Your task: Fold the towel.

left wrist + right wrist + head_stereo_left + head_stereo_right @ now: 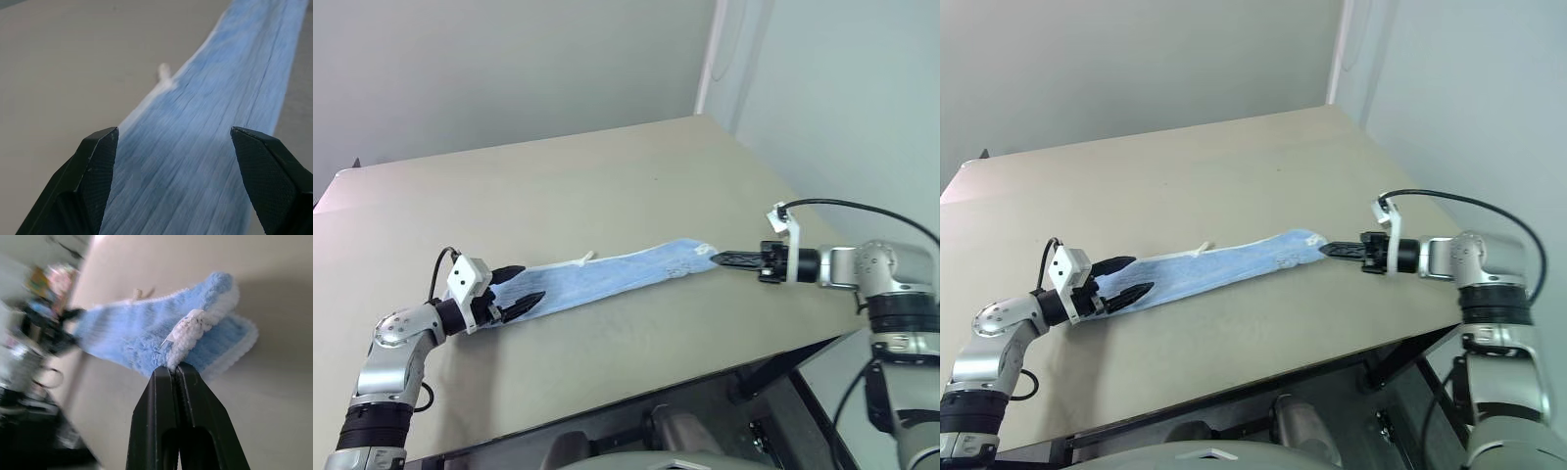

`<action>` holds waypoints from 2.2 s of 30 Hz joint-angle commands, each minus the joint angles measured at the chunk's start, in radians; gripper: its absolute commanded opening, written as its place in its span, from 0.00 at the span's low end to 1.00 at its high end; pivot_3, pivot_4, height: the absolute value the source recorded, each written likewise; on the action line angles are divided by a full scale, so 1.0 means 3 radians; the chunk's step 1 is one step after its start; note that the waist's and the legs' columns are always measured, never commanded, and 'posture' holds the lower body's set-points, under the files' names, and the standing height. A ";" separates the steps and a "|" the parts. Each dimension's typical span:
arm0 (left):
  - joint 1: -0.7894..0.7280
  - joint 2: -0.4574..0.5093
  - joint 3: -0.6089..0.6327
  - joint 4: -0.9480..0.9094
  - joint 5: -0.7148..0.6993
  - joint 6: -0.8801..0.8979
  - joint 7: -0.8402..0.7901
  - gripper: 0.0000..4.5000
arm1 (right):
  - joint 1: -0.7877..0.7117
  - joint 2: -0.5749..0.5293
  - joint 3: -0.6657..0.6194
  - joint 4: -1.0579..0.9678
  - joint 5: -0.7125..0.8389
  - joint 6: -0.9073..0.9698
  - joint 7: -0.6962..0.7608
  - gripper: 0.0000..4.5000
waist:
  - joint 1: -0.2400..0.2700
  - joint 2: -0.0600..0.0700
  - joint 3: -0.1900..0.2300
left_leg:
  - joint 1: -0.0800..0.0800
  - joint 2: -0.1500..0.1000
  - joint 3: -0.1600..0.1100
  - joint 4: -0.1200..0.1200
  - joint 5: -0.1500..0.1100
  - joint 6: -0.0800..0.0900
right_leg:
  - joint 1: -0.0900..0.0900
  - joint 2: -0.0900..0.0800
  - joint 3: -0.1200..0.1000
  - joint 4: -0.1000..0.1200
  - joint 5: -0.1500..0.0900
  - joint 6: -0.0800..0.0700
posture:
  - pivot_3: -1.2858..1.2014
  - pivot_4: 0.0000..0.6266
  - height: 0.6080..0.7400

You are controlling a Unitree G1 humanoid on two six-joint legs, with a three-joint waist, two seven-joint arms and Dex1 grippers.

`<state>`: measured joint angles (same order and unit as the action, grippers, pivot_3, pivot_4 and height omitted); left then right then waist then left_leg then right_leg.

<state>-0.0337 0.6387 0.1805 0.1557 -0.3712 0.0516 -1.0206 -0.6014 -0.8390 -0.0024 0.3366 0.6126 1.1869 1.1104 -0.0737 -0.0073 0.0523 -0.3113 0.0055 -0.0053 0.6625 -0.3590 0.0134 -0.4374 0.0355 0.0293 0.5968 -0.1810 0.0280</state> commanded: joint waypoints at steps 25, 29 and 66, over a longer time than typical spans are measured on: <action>0.0164 0.0065 0.0130 -0.0290 -0.0037 0.0018 0.0150 0.86 | -0.0884 0.1439 0.1121 -0.0369 -0.0342 -0.0751 0.0466 0.00 | 0.0024 0.0000 0.0000 | -0.0017 0.0006 -0.0003 0.0009 -0.0002 0.0003 | -0.0023 0.0000 -0.0004 0.0019 0.0015 -0.0038 | 0.52 0.00 1.00; 0.0223 0.0085 0.0172 -0.0334 -0.0055 0.0032 0.0168 0.86 | -0.0835 0.1700 0.1278 -0.0218 -0.0513 -0.0934 0.0393 0.00 | 0.0019 -0.0002 -0.0001 | -0.0018 0.0006 -0.0007 0.0011 -0.0002 0.0002 | -0.0026 -0.0002 -0.0003 0.0019 0.0021 -0.0050 | 0.52 0.00 1.00; 0.0181 0.0068 0.0146 -0.0323 -0.0060 0.0100 0.0194 0.86 | -0.0532 0.1288 0.1135 -0.0324 -0.1079 -0.1576 0.0493 0.84 | -0.0004 -0.0006 -0.0002 | 0.0020 0.0012 0.0004 0.0009 -0.0001 0.0001 | -0.0019 0.0023 0.0006 0.0065 0.0005 -0.0078 | 0.52 0.00 1.00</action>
<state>0.0334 0.6511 0.2115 0.0758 -0.3806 0.0833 -0.9616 -0.7299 -0.4566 0.3386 0.2467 0.2631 0.6538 1.2421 -0.0749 -0.0090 0.0516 -0.3049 0.0092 -0.0041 0.6651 -0.3592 0.0136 -0.4431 0.0432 0.0317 0.6167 -0.1796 0.0045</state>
